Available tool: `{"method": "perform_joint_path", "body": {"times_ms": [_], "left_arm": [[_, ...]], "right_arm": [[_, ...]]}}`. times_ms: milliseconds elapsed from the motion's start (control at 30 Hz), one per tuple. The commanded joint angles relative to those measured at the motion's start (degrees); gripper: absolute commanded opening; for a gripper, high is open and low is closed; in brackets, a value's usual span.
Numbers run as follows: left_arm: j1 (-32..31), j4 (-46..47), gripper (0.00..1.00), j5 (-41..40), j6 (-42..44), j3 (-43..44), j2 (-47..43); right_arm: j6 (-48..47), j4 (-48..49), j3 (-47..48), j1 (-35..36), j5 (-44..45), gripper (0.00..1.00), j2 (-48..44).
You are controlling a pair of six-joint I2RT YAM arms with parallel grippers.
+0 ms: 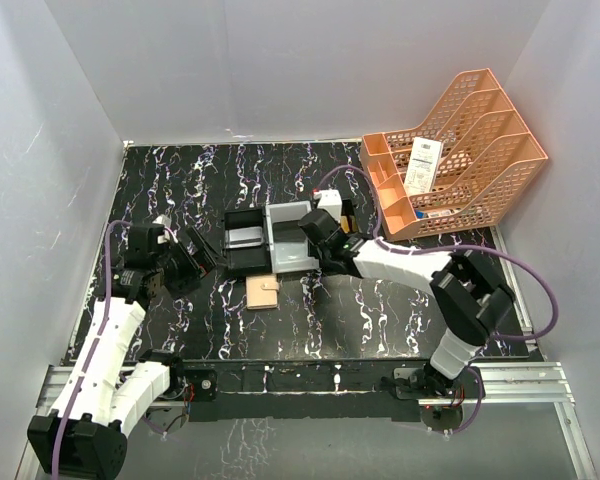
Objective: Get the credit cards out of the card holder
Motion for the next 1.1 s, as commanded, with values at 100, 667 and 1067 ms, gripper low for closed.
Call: {"method": "perform_joint_path", "body": {"times_ms": [100,667,1067], "left_arm": [[0.15,3.48,0.99,7.84,0.43,-4.82,-1.07],[-7.9,10.82,0.91,9.72,1.32,-10.04,4.98],[-14.91,14.67,0.8,2.24,0.3,-9.2,14.55]], "right_arm": [[10.06,-4.04,-7.18,-0.14,2.68,0.11,-8.32],[4.5,-2.59,-4.21,-0.14,0.17,0.15,-5.8],[2.71,-6.93,-0.44,-0.23,-2.53,0.41,-6.13]]}}
